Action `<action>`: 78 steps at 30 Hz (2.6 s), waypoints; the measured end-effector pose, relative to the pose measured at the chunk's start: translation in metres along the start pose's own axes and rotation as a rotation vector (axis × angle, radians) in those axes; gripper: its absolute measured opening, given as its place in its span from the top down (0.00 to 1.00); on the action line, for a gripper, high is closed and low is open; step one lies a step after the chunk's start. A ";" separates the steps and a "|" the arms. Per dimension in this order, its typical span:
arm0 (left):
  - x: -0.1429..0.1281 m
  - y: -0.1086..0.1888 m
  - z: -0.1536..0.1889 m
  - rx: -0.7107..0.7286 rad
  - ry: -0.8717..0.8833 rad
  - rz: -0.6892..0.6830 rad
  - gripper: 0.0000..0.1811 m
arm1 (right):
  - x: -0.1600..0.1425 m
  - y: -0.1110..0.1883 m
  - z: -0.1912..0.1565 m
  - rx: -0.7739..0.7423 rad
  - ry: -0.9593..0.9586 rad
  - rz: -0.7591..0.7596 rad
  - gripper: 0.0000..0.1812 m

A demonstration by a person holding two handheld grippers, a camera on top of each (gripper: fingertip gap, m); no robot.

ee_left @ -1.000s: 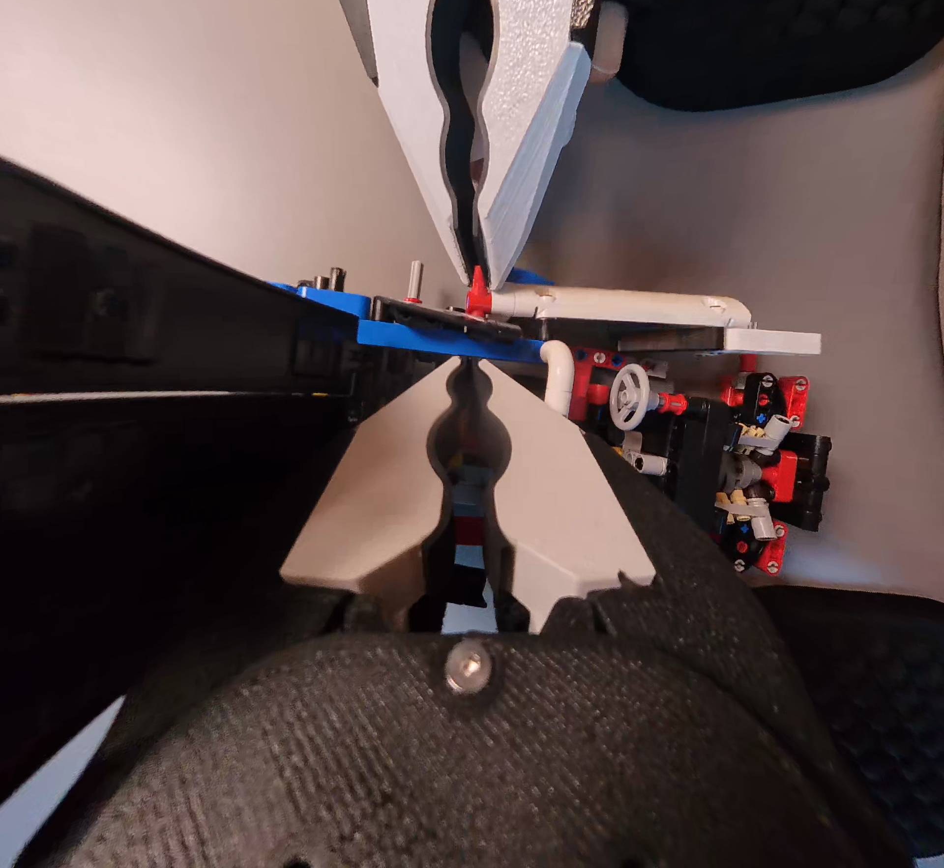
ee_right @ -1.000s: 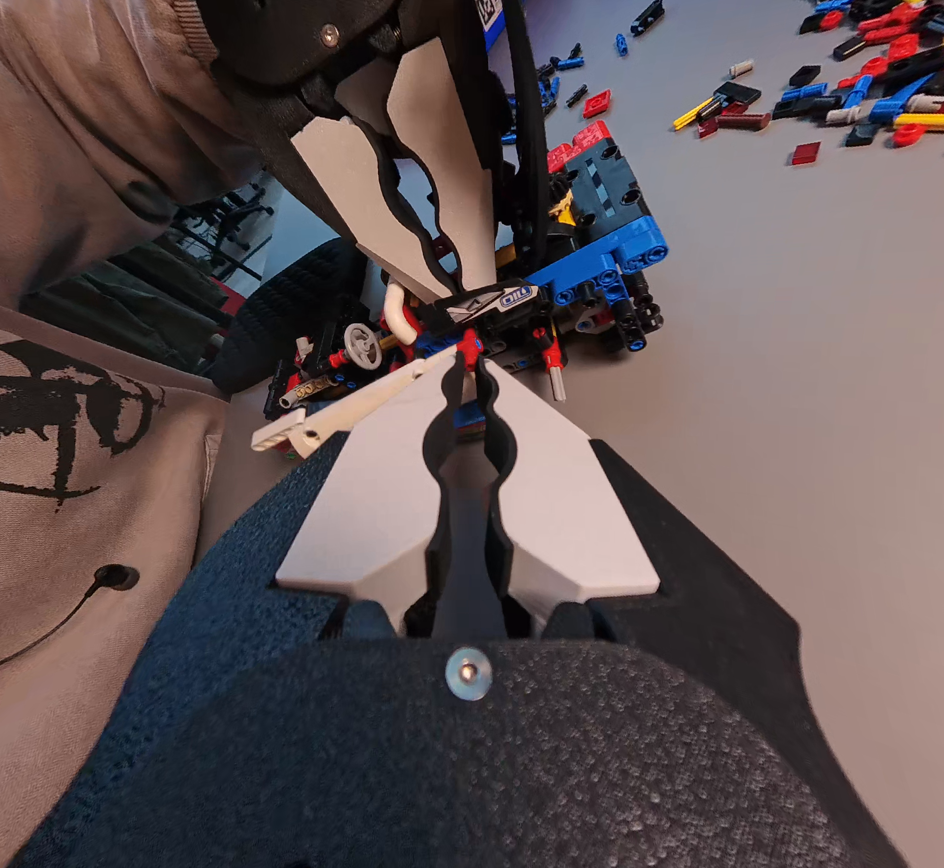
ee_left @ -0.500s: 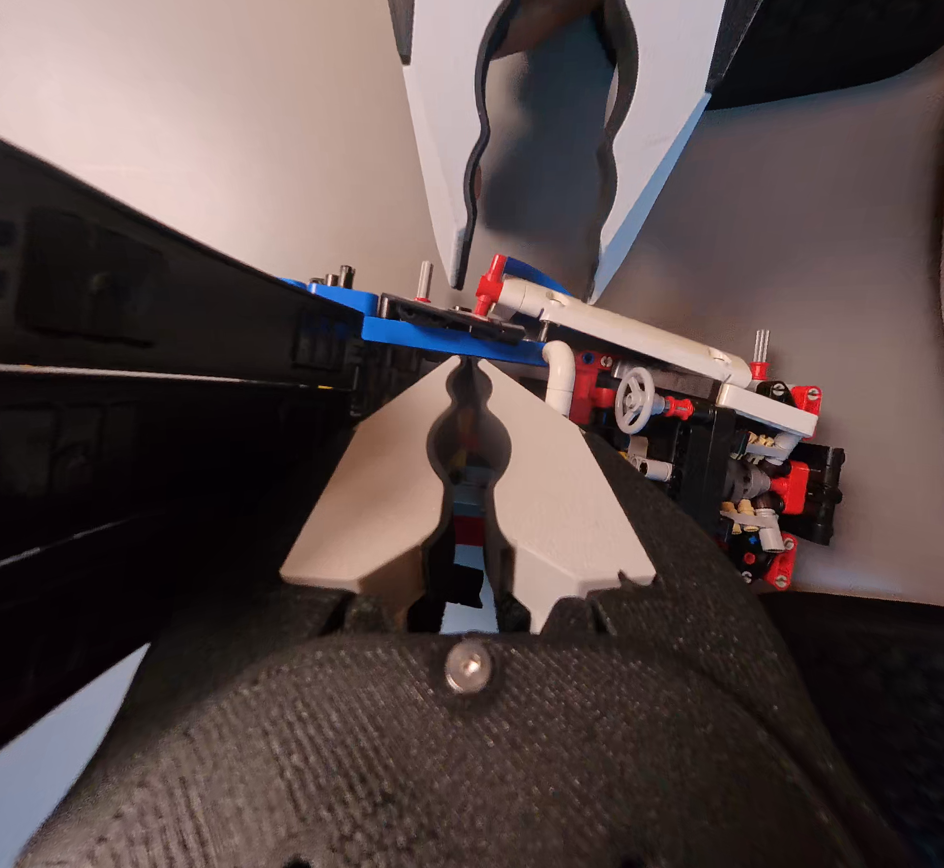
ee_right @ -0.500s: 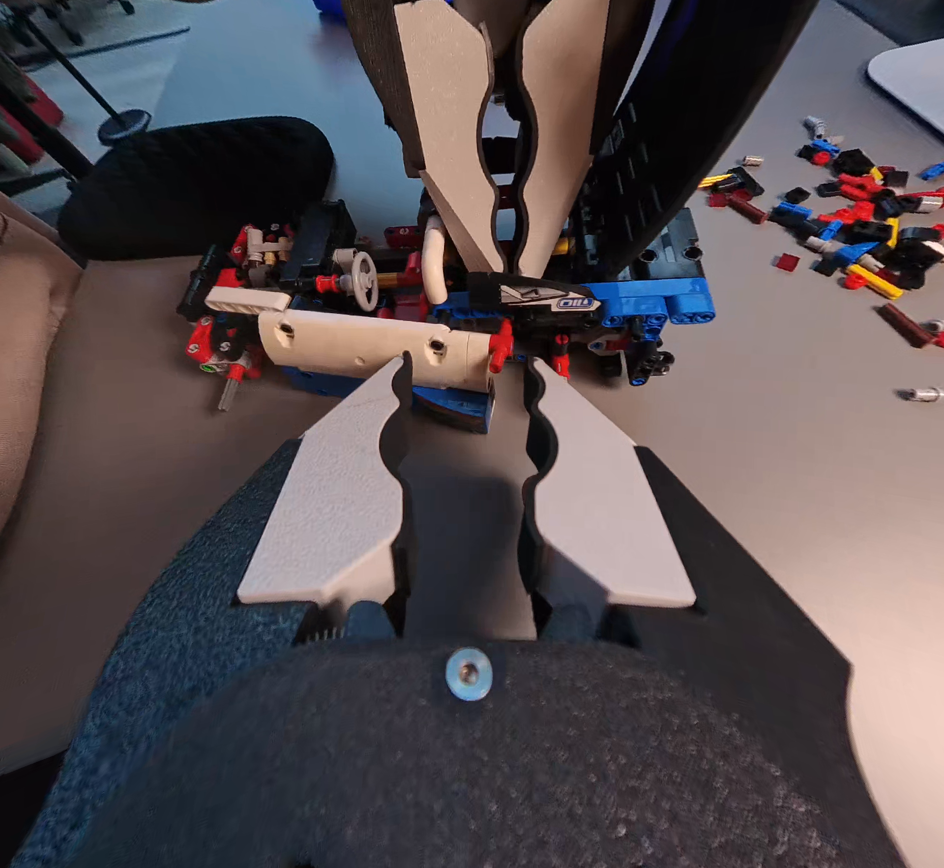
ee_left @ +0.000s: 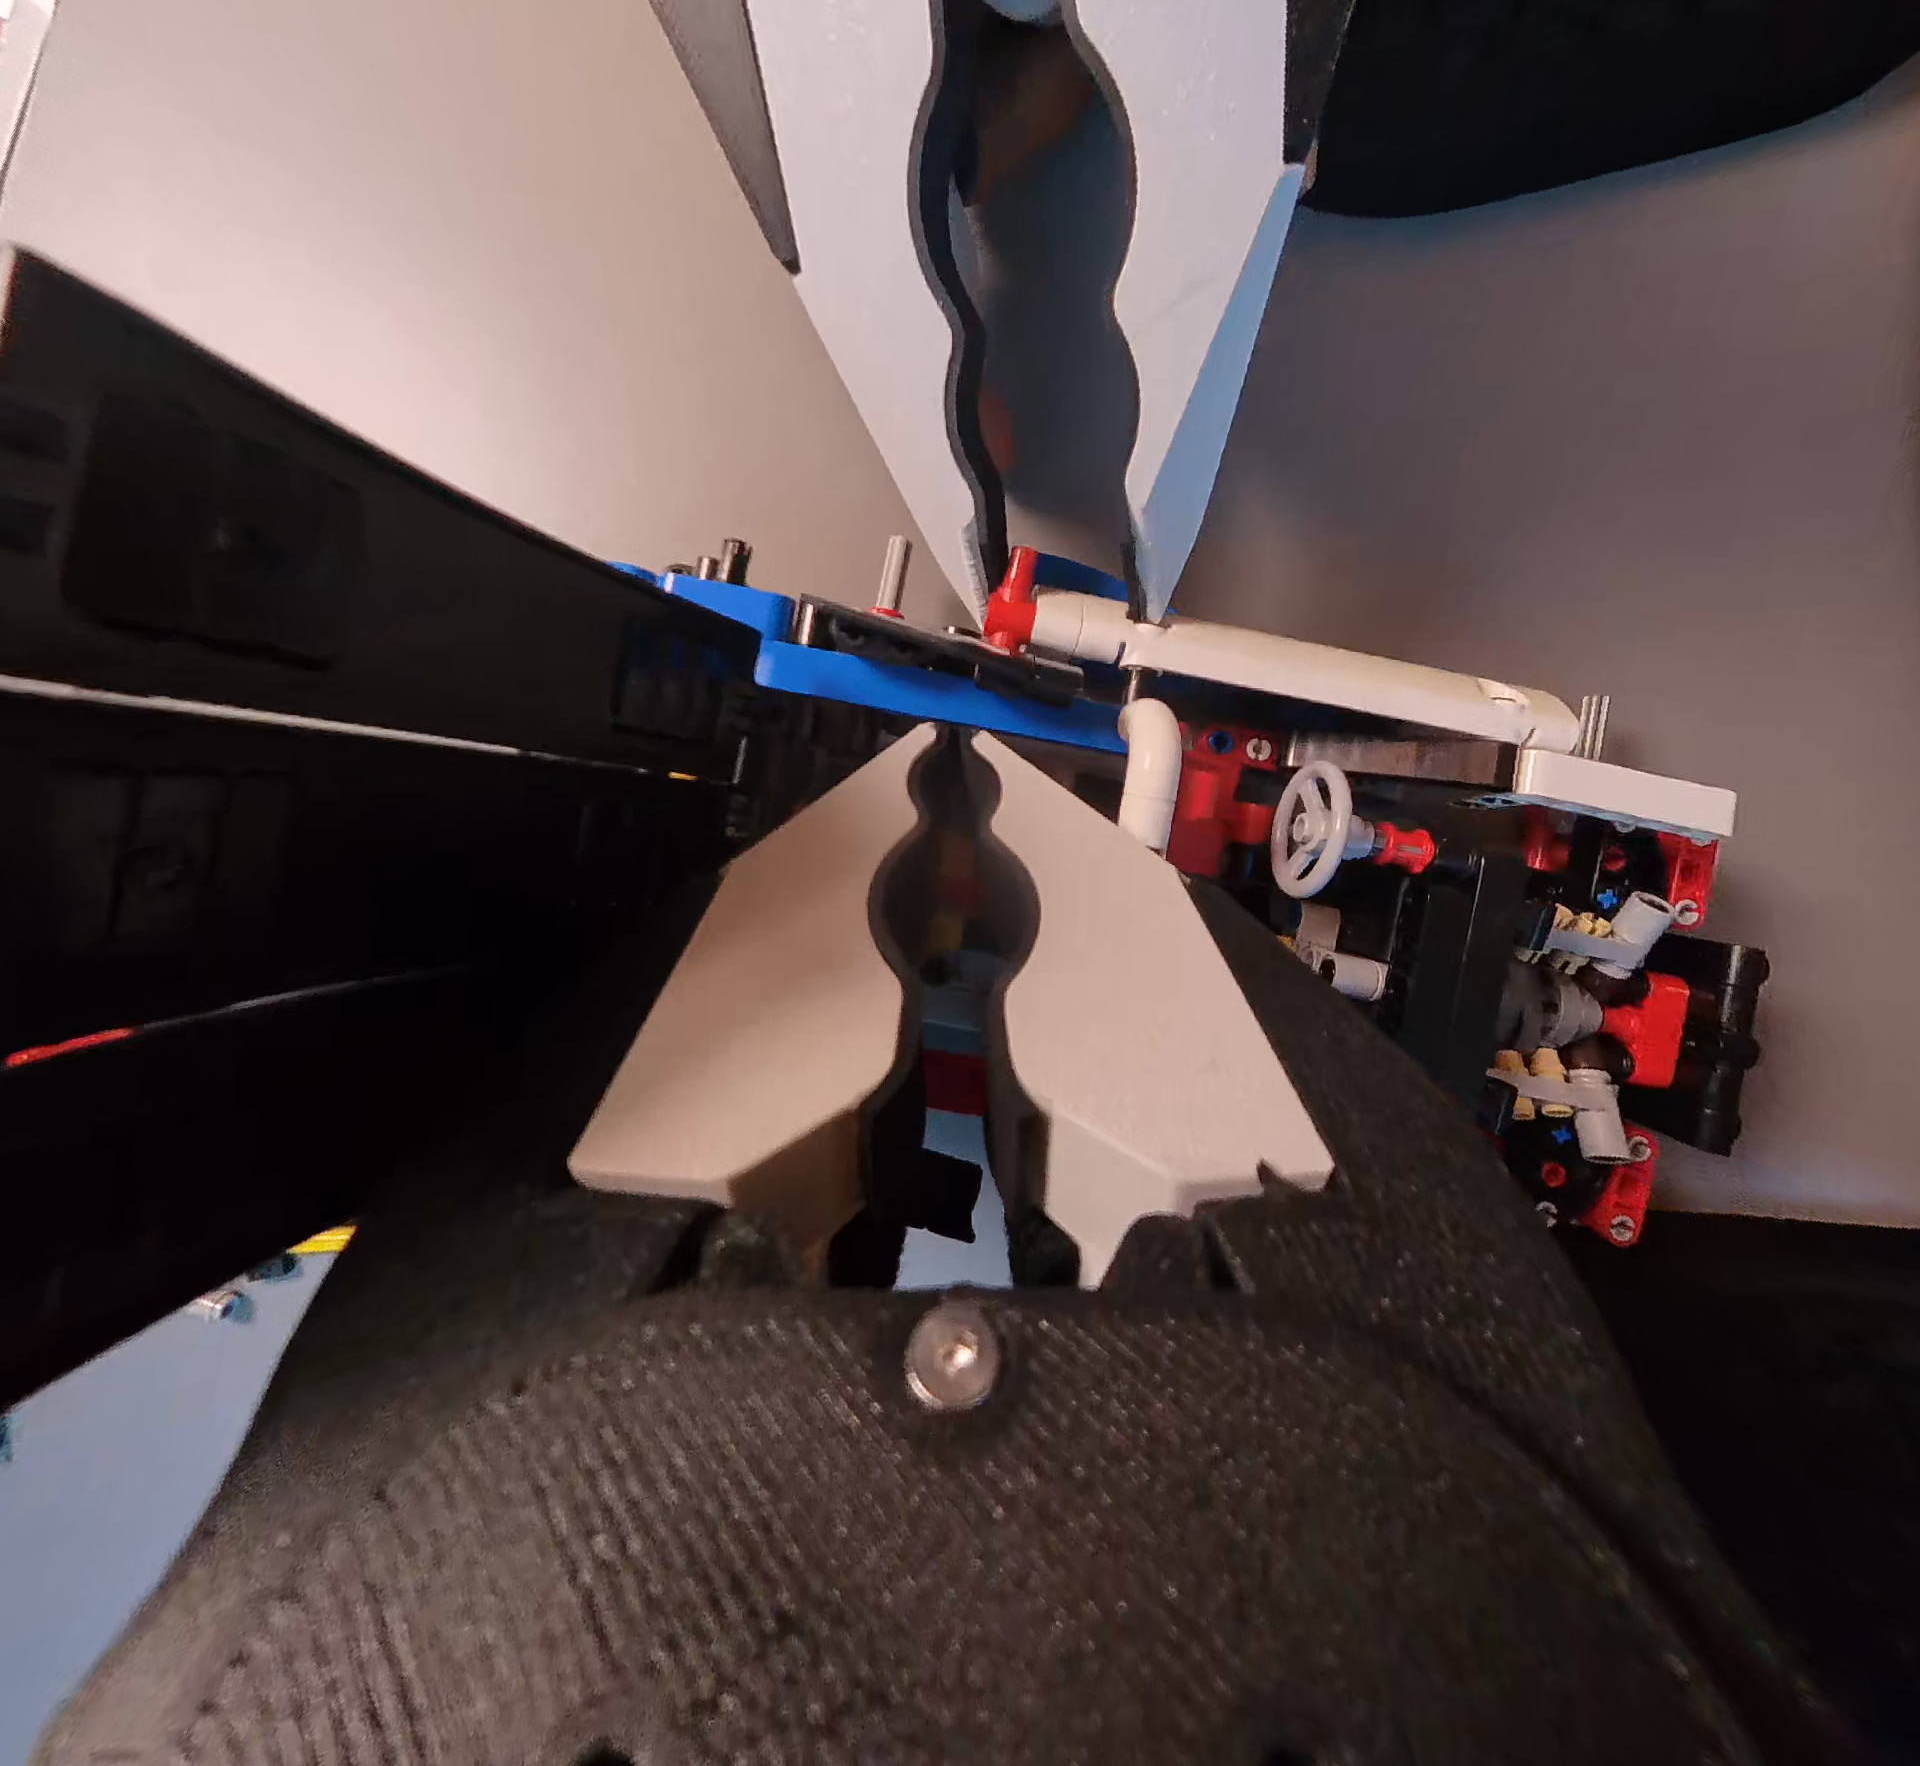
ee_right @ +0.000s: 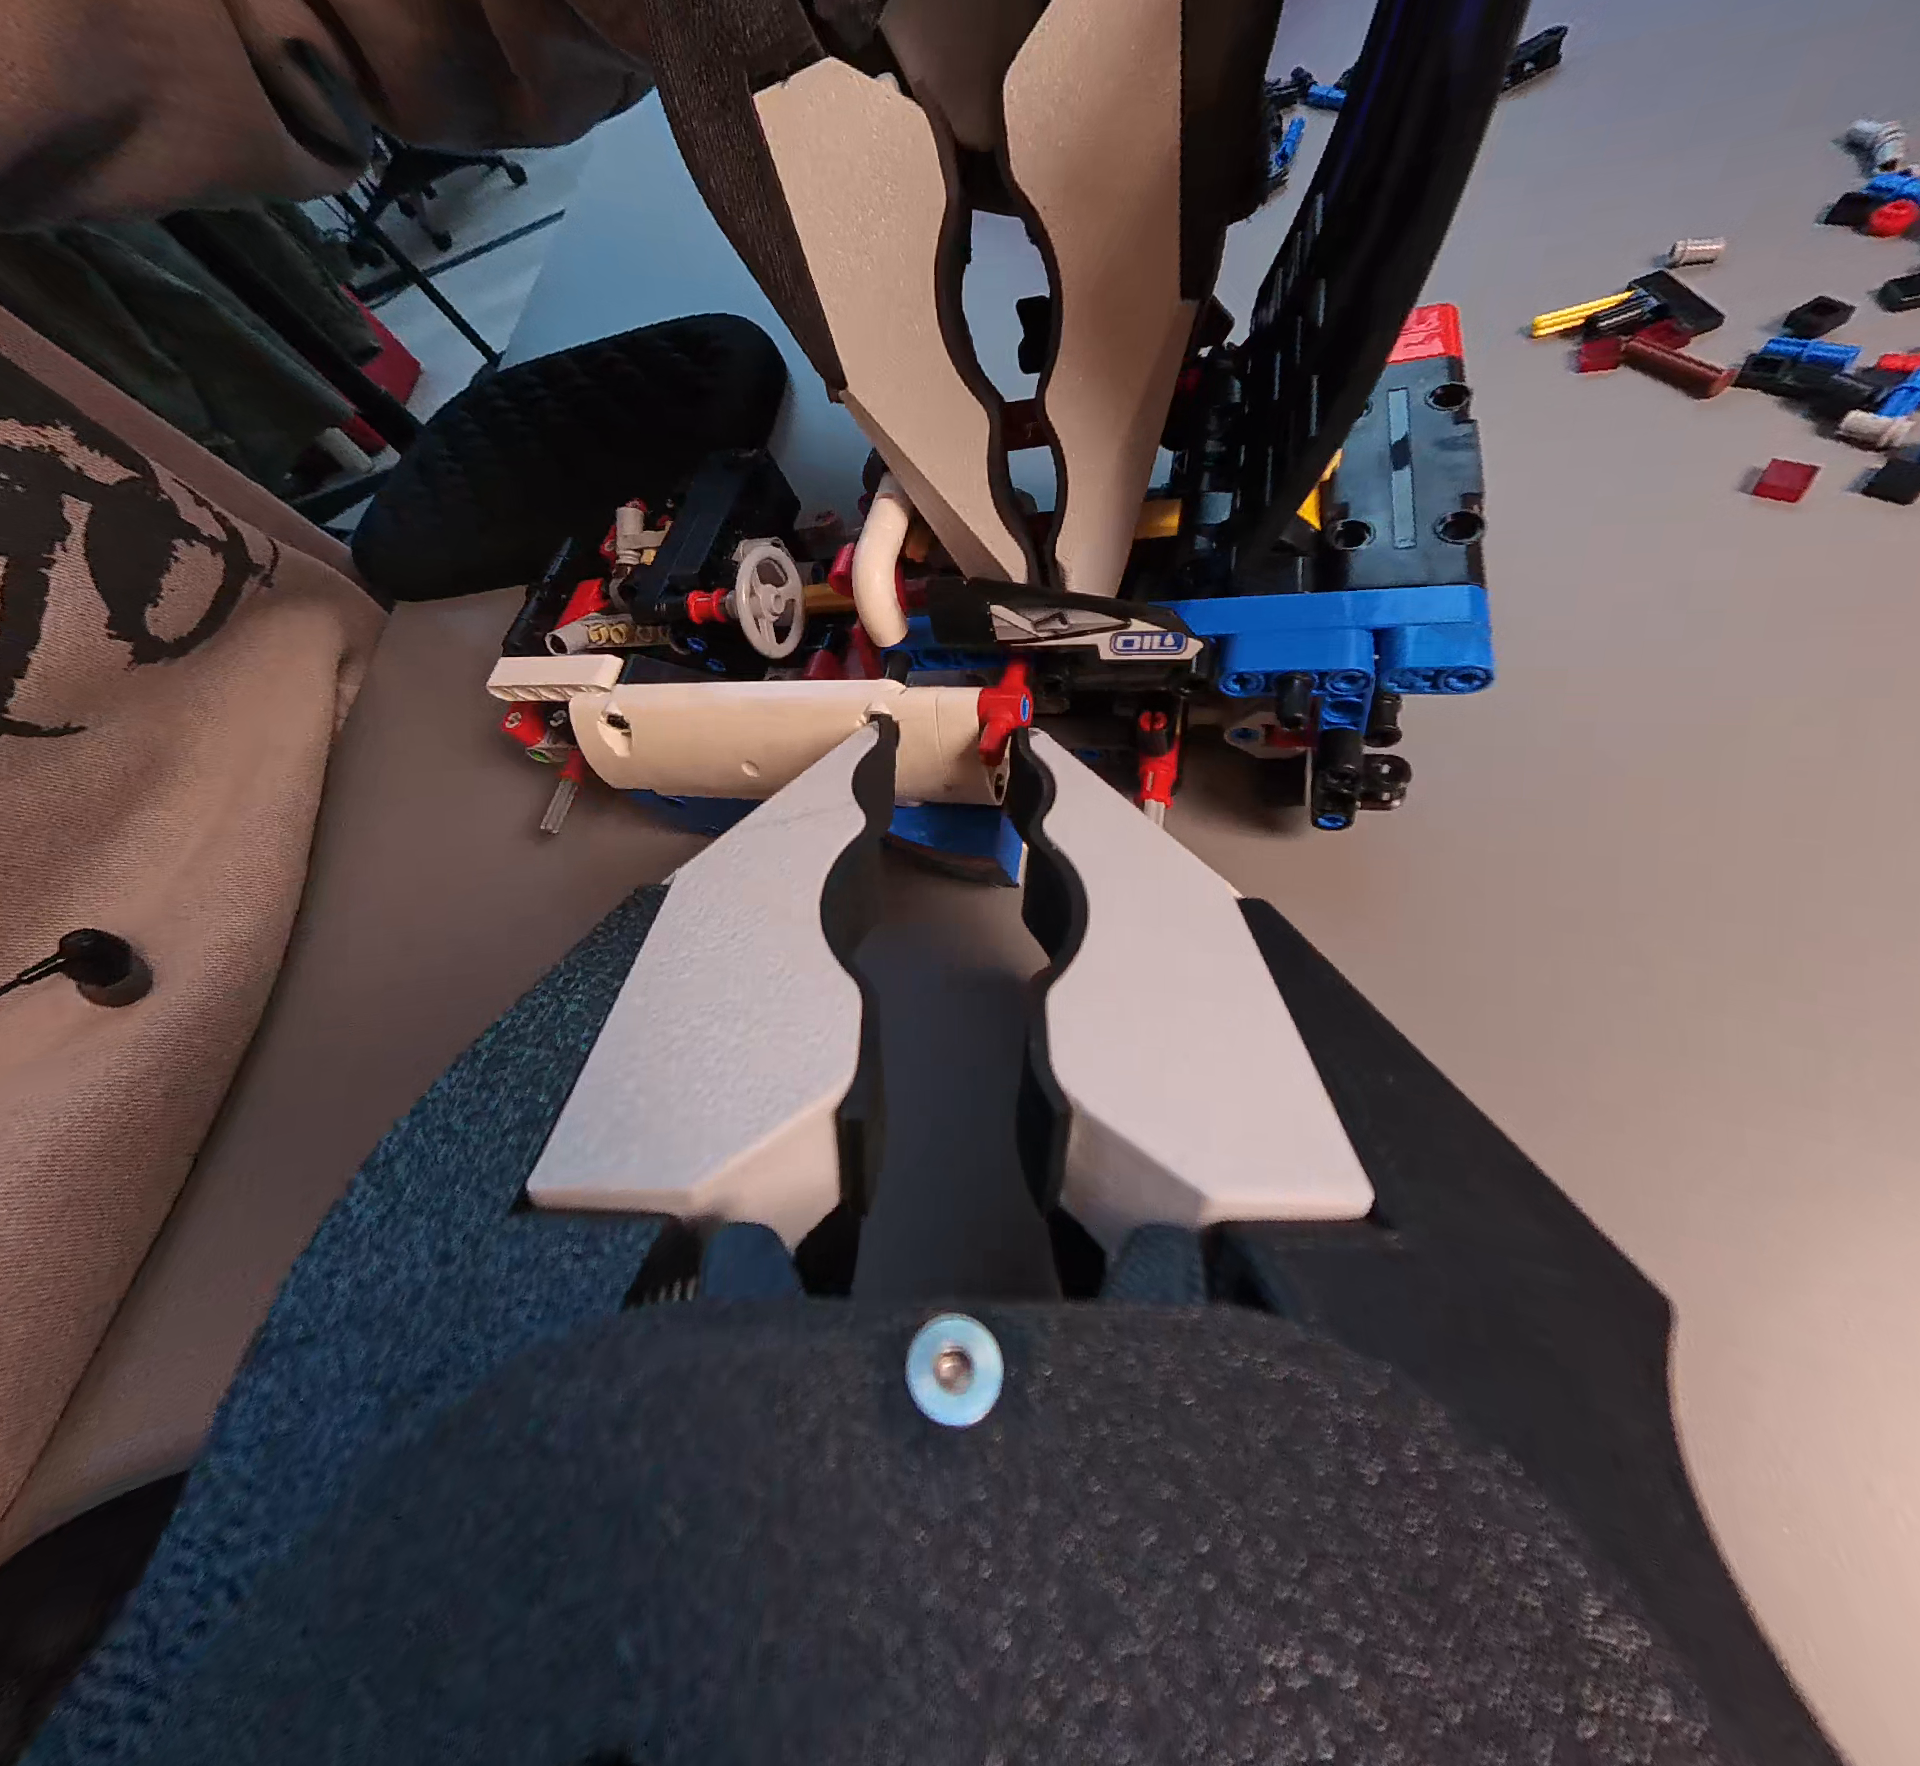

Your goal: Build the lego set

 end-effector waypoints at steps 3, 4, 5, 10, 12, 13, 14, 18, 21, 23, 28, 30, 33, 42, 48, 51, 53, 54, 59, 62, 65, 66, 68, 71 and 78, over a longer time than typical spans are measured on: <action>0.000 0.000 0.000 0.000 -0.008 0.001 1.00 | 0.000 0.000 0.001 0.002 -0.010 0.001 0.89; 0.000 0.001 -0.001 0.003 -0.015 -0.003 1.00 | 0.000 0.000 0.001 -0.001 -0.011 0.002 0.89; 0.000 0.001 -0.001 0.007 -0.028 -0.007 1.00 | 0.000 0.000 0.001 -0.005 -0.012 0.004 0.89; 0.005 0.003 -0.001 -0.030 -0.143 -0.064 1.00 | 0.000 -0.001 0.000 -0.005 -0.013 0.004 0.89; 0.008 0.005 -0.002 -0.083 -0.178 -0.100 1.00 | 0.001 -0.002 0.000 -0.009 -0.013 0.003 0.89; 0.010 0.005 -0.003 -0.113 -0.180 -0.124 1.00 | 0.001 -0.002 0.000 -0.010 -0.012 0.003 0.89; 0.012 0.005 -0.003 -0.139 -0.182 -0.153 1.00 | 0.001 -0.003 0.000 -0.012 -0.011 0.004 0.89; 0.017 -0.001 -0.005 -0.230 -0.176 -0.278 1.00 | 0.001 -0.004 -0.001 -0.013 -0.007 0.003 0.89; 0.020 -0.004 -0.006 -0.267 -0.148 -0.315 1.00 | 0.001 -0.004 -0.002 -0.010 -0.007 0.001 0.89; 0.019 -0.004 -0.007 -0.272 -0.133 -0.303 1.00 | 0.001 -0.004 -0.001 -0.005 -0.016 0.002 0.90; 0.016 -0.003 -0.005 -0.241 -0.090 -0.252 1.00 | 0.001 -0.004 0.001 0.014 -0.043 0.003 0.90; 0.015 -0.003 -0.005 -0.235 -0.074 -0.234 1.00 | 0.001 -0.004 0.002 0.023 -0.055 0.004 0.90; 0.015 -0.002 -0.005 -0.223 -0.058 -0.229 1.00 | 0.001 -0.004 0.001 0.019 -0.051 0.006 0.90; 0.009 0.000 -0.004 -0.215 -0.003 -0.169 1.00 | 0.000 -0.004 0.002 0.027 -0.085 0.007 0.90; 0.005 0.000 -0.005 -0.229 0.031 -0.115 1.00 | 0.002 -0.003 0.001 0.016 -0.151 -0.036 0.91; 0.003 0.002 -0.006 -0.235 0.046 -0.094 1.00 | 0.002 -0.004 0.002 0.017 -0.160 -0.034 0.91; 0.003 0.002 -0.006 -0.236 0.047 -0.098 1.00 | 0.002 -0.004 0.002 0.018 -0.160 -0.032 0.91; 0.004 0.002 -0.006 -0.237 0.047 -0.101 1.00 | 0.002 -0.004 0.001 0.016 -0.155 -0.032 0.91; 0.003 0.001 -0.007 -0.256 0.067 -0.092 1.00 | 0.002 -0.005 0.001 0.019 -0.142 -0.022 0.91; 0.002 0.002 -0.008 -0.273 0.077 -0.084 1.00 | 0.001 -0.005 0.001 0.025 -0.141 -0.013 0.91; 0.002 0.001 -0.008 -0.287 0.087 -0.072 1.00 | 0.001 -0.004 0.001 0.035 -0.140 -0.009 0.91; 0.002 0.001 -0.008 -0.293 0.092 -0.066 1.00 | 0.001 -0.004 0.001 0.035 -0.131 -0.010 0.91; 0.001 0.001 -0.008 -0.302 0.101 -0.059 1.00 | 0.001 -0.004 0.000 0.036 -0.126 -0.013 0.91; 0.003 0.001 -0.008 -0.299 0.093 -0.074 1.00 | 0.003 -0.005 0.001 0.036 -0.125 -0.032 0.91; 0.009 0.000 -0.008 -0.279 0.121 -0.143 1.00 | 0.006 -0.005 -0.002 -0.004 -0.142 -0.056 0.91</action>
Point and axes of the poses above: each gripper's, where its closed fingertips meet, y back along the fingers, x out of its top, z = x × y across the jaws, the point moved 10 cm from there along y, back along the fingers, and after that the axes turned 4 degrees about z, right-handed, at the moved point
